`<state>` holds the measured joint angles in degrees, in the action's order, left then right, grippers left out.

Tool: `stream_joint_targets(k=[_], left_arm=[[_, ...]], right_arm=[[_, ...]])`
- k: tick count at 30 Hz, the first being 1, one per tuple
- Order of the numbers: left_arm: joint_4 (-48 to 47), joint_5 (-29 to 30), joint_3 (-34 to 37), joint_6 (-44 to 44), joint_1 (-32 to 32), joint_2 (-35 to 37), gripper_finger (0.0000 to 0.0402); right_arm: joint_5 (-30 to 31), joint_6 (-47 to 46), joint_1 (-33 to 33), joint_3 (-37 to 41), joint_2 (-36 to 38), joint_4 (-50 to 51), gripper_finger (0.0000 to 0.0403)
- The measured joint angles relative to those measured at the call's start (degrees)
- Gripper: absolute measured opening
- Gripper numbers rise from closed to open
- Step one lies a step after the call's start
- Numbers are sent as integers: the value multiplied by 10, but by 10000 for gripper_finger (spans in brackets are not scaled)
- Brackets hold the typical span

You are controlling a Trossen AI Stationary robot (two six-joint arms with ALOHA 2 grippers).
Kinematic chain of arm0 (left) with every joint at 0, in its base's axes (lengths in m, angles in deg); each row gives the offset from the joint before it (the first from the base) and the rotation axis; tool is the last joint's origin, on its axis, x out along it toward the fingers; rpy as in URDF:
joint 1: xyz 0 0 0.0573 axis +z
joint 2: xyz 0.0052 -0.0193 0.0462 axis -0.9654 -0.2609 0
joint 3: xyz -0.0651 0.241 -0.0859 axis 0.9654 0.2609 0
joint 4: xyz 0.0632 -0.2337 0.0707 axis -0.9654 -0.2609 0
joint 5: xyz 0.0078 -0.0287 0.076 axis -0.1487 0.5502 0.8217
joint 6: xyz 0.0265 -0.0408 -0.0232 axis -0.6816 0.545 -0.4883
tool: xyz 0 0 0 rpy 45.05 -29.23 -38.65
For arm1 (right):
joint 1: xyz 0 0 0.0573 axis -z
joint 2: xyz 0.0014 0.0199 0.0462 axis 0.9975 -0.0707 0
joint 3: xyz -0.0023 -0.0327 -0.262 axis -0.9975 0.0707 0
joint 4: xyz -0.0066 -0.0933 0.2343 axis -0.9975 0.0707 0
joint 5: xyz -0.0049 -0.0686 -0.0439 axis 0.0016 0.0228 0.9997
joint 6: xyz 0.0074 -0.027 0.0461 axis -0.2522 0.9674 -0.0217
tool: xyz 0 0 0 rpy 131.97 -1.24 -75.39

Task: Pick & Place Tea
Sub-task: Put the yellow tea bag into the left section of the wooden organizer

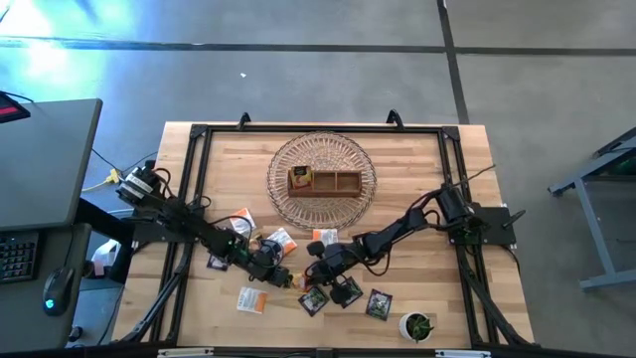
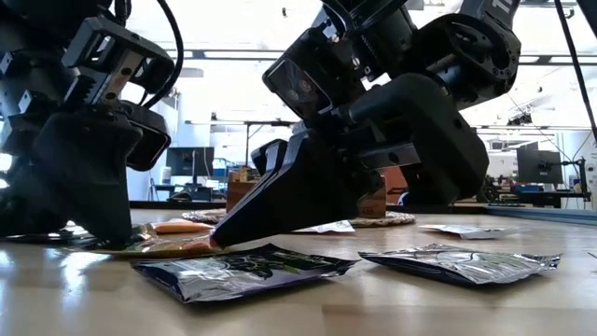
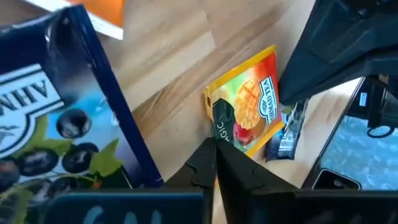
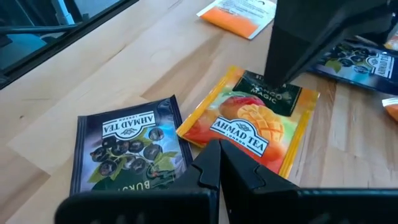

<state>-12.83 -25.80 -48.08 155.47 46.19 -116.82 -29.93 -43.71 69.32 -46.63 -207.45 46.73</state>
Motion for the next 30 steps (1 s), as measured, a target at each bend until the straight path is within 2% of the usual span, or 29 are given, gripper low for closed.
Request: stream_joint_targets(k=[5,17,21,25,30], left_arm=[[0,-6,0,-41,14,2,3],[-53,-39,-25,-217,41,21,1],[-54,-59,-25,-233,54,17,3],[-52,-112,-25,-256,77,16,31],[-50,-162,-26,-275,106,16,89]], right_arm=[[0,0,0,0,0,-1,1],[22,-3,0,-1,7,2,2],[22,-4,0,-1,7,8,1],[21,-14,-1,-1,7,12,2],[20,-6,-8,-1,8,16,2]])
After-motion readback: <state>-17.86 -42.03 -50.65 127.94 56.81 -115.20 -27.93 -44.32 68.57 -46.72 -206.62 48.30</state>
